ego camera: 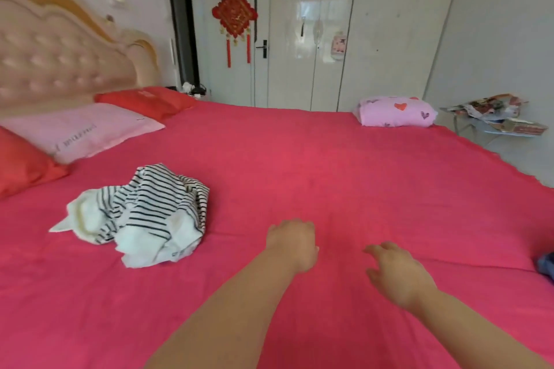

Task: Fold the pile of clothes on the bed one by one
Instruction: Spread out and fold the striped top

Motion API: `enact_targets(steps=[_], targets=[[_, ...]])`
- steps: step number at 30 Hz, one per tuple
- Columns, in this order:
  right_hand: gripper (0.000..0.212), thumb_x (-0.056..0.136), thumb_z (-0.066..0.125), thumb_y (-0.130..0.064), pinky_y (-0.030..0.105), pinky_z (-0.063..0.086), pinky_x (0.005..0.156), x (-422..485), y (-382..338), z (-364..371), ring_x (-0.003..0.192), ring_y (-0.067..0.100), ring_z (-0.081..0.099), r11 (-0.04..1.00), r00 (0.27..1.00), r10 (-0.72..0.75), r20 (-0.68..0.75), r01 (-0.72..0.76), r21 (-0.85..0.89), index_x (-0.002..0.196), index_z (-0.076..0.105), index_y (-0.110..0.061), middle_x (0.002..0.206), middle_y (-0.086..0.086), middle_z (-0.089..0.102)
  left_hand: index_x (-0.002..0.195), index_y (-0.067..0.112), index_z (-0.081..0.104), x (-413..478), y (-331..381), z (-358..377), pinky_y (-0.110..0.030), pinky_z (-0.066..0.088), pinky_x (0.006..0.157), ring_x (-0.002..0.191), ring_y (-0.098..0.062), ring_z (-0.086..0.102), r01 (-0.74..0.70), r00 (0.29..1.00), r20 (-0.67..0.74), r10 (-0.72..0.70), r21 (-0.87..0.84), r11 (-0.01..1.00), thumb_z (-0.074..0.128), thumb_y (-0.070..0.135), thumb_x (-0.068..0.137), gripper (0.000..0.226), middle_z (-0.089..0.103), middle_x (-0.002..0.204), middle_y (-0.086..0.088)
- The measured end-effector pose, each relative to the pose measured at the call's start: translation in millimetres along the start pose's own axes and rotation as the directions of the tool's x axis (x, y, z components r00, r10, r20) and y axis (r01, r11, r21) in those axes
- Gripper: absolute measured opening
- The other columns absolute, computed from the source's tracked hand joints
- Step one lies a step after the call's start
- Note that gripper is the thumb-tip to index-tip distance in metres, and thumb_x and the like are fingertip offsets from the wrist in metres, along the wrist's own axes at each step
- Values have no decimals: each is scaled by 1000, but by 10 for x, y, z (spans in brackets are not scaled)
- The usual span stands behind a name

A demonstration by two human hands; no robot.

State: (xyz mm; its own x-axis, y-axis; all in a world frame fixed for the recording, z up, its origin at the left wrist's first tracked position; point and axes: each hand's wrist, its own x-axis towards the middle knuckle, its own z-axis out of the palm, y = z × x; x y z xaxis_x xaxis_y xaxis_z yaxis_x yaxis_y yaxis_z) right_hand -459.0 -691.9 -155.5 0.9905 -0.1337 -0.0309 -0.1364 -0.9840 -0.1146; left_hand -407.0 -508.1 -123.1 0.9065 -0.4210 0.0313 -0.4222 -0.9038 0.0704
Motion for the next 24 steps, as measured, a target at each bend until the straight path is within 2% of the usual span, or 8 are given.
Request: enact_targets(steps=[6, 12, 14, 16, 18, 19, 21, 24], targets=[[48, 91, 48, -33, 36, 39, 104, 282, -1271, 149, 126, 23, 46, 980, 980, -200, -2, 200, -12, 138, 40, -27, 134, 3, 46, 124, 10, 46, -448, -1366, -19, -42, 40, 94, 120, -31, 47, 197, 980, -6, -198, -20, 980, 46, 33, 93, 38, 49, 127, -12], [47, 92, 46, -33, 35, 38, 104, 550, -2230, 430, 126, 24, 45, 941, 942, -335, 35, 336, -36, 138, 39, -27, 135, 4, 45, 132, 17, 41, -614, -2298, 158, -39, 38, 93, 121, -28, 42, 333, 941, -44, -335, -46, 942, 50, 35, 90, 46, 45, 129, -7], [47, 92, 46, -33, 35, 39, 103, 634, -2462, 538, 125, 24, 44, 932, 932, -358, 64, 361, -44, 138, 37, -28, 134, 3, 44, 139, 20, 32, -595, -2571, 262, -41, 35, 98, 130, -28, 31, 366, 928, -54, -368, -38, 930, 55, 31, 88, 57, 32, 142, -8], [47, 93, 45, -33, 35, 39, 102, 730, -2649, 652, 124, 24, 44, 921, 920, -381, 86, 387, -55, 139, 36, -28, 133, 3, 44, 146, 26, 17, -536, -2828, 359, -45, 30, 106, 140, -32, 14, 429, 902, -29, -431, -55, 902, 57, 27, 86, 72, 8, 154, -12], [47, 93, 46, -32, 34, 39, 102, 845, -2787, 743, 124, 24, 44, 906, 907, -410, 100, 417, -70, 139, 36, -28, 133, 3, 43, 148, 32, 5, -453, -3041, 452, -47, 26, 111, 143, -34, 2, 492, 869, 5, -495, -111, 863, 57, 32, 88, 80, -9, 155, -14], [47, 93, 46, -32, 34, 39, 102, 911, -2838, 780, 124, 24, 44, 901, 902, -420, 101, 427, -71, 139, 36, -28, 133, 3, 43, 148, 35, 1, -407, -3117, 492, -46, 26, 111, 143, -34, 3, 509, 859, 23, -511, -145, 849, 55, 36, 88, 80, -8, 155, -15], [47, 93, 46, -32, 34, 38, 102, 1037, -2913, 825, 124, 23, 44, 897, 897, -433, 91, 439, -49, 139, 36, -28, 133, 2, 43, 148, 36, 3, -313, -3222, 573, -43, 34, 105, 137, -32, 23, 506, 855, 10, -518, -226, 832, 52, 34, 89, 76, 14, 151, -15], [44, 94, 43, -34, 35, 39, 102, 1219, -2966, 845, 123, 22, 44, 896, 896, -443, 42, 442, 34, 138, 37, -28, 132, 2, 45, 147, 26, 20, -205, -3229, 660, -33, 46, 85, 107, -25, 50, 438, 848, -166, -503, -314, 842, 42, 10, 88, 65, 43, 123, -8]])
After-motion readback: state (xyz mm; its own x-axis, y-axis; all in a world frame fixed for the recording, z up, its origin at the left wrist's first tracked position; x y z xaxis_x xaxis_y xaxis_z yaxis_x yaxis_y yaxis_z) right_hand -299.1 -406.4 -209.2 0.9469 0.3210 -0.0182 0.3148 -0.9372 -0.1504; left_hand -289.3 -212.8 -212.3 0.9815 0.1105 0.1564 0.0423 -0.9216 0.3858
